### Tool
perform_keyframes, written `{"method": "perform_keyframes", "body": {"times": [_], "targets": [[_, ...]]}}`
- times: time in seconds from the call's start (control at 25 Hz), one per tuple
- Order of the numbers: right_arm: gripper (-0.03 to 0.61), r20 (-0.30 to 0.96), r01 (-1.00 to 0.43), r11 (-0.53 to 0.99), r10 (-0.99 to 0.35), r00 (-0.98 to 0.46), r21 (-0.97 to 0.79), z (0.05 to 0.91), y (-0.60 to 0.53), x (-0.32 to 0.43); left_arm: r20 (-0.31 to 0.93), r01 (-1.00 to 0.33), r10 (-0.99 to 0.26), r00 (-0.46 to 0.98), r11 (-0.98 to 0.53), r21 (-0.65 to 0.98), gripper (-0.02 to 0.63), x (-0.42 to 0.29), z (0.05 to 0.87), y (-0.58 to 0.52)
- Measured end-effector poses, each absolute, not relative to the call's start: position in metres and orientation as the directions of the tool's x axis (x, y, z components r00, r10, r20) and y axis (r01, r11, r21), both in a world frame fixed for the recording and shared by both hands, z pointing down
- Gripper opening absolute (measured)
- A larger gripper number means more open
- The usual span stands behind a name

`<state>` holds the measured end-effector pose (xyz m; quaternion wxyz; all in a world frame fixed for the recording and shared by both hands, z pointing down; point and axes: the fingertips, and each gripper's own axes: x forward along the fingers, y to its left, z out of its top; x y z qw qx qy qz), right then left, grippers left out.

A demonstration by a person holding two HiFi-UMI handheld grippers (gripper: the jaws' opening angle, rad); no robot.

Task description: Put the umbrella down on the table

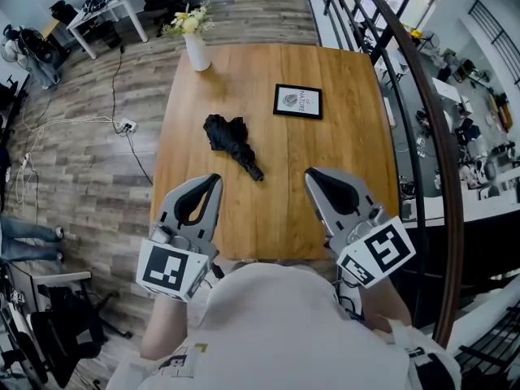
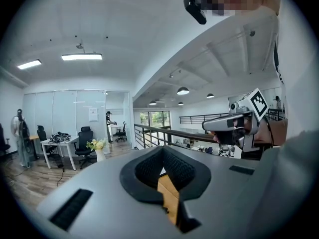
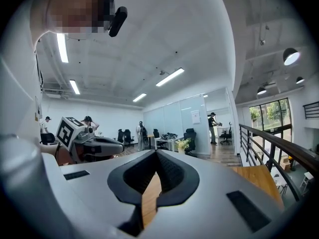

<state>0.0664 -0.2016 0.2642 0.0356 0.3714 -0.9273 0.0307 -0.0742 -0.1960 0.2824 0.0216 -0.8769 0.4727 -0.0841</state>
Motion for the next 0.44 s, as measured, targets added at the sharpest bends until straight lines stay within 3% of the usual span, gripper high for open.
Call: {"method": "perform_keyframes", "body": {"times": [0.44], "targets": [[0.028, 0.1, -0.686, 0.728, -0.68, -0.726, -0.027, 0.2679, -0.1973, 0.0659, 0.174, -0.832, -0.833, 0.525, -0.546, -0.102, 0.017, -0.0727, 0.2882, -0.1899]]}}
